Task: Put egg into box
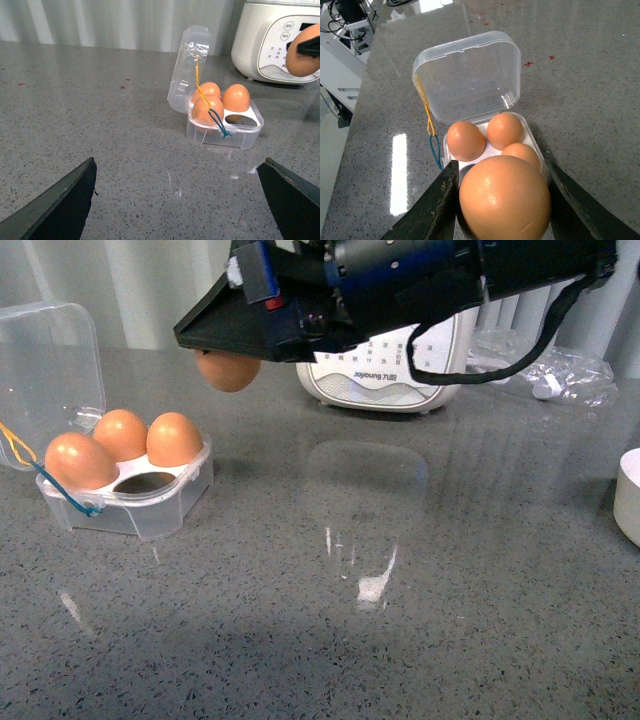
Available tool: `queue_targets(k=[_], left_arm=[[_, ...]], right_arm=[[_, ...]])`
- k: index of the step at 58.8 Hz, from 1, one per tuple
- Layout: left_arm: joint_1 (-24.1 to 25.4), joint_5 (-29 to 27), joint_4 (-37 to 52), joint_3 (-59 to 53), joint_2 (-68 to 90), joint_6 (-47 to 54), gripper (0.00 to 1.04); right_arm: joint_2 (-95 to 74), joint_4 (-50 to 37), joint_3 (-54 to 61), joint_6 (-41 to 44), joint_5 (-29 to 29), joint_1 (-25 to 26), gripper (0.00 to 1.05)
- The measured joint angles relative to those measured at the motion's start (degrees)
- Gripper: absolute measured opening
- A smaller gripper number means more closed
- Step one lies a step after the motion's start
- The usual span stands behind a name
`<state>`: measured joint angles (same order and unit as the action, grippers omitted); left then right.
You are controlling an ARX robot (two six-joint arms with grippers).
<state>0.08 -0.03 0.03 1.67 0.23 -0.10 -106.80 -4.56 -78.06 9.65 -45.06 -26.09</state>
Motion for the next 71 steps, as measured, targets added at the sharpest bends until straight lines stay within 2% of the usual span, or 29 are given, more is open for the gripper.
queue_targets(k=[30,71], left_arm=[[0.0,0.0,0.0,0.0,0.0,0.0,0.98],[0.0,0.0,0.0,0.0,0.0,0.0,0.98]], right_arm=[[-7.28,5.18,-8.59,2.19,0.35,-6.49,0.43],[-9.16,5.9,-8.41,4.59,2.08,-6.03,0.43]])
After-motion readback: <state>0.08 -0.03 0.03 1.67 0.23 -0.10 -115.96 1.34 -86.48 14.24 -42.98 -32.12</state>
